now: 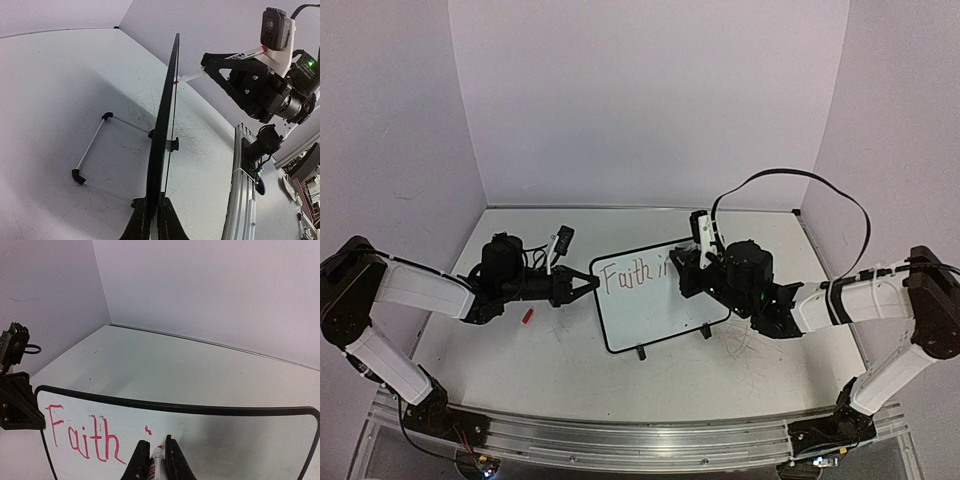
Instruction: Write a sentence on the whiteboard
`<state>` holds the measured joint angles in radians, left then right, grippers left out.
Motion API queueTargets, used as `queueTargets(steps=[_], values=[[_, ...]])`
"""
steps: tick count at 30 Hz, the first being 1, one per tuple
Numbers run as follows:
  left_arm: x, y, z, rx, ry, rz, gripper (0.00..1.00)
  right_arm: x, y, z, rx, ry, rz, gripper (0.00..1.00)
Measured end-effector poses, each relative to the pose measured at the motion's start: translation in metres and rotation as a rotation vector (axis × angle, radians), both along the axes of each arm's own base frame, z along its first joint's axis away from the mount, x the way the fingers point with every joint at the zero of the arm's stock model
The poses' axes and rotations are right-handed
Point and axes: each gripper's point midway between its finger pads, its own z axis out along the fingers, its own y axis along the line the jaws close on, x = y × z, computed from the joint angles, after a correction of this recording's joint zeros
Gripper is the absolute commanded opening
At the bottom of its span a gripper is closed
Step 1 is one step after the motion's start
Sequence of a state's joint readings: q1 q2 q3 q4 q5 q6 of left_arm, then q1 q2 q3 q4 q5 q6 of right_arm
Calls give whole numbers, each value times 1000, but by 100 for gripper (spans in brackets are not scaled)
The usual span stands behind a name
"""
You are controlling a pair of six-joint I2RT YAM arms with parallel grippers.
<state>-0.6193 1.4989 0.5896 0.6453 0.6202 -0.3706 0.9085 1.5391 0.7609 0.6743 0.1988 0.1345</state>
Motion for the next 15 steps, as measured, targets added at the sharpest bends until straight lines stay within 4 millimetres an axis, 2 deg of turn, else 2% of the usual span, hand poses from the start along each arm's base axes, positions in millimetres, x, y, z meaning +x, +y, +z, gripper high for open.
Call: queueTargets(steps=[15], values=[[0, 0, 0, 1, 0, 2, 0, 8, -11, 8, 13, -23, -75, 0]])
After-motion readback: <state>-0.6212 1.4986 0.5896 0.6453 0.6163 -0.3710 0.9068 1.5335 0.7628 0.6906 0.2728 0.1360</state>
